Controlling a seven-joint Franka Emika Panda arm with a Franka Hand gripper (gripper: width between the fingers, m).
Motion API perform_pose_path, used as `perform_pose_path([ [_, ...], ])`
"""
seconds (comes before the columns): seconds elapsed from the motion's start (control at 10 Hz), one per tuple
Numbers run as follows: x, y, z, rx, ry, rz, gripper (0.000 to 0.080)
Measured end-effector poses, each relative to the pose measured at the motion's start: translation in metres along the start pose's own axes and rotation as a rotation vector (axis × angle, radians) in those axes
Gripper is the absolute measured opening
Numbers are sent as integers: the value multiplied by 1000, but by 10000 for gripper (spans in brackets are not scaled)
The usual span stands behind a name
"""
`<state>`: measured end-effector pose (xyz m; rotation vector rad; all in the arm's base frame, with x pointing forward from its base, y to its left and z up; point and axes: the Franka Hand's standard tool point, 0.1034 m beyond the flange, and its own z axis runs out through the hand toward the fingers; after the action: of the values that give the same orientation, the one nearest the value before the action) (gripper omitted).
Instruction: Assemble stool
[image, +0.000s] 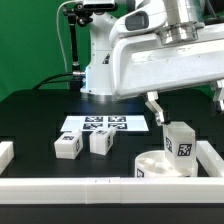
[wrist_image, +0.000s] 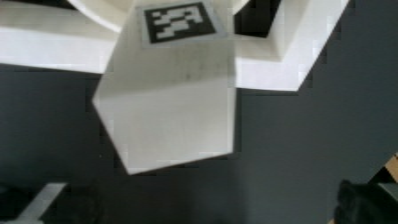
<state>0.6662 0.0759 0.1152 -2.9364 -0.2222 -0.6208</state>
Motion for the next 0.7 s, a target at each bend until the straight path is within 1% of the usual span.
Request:
perform_pose_path([
  [0.3, -1, 1, 2, 0, -2, -5, 649],
  [0.4, -2, 7, 5, -1, -10, -22, 649],
  [0.5, -3, 9, 3, 9, -41, -18, 649],
  [0.6, -2, 9, 3, 8, -38, -18, 649],
  [0.7, -4, 8, 4, 13, -51, -15, 649],
])
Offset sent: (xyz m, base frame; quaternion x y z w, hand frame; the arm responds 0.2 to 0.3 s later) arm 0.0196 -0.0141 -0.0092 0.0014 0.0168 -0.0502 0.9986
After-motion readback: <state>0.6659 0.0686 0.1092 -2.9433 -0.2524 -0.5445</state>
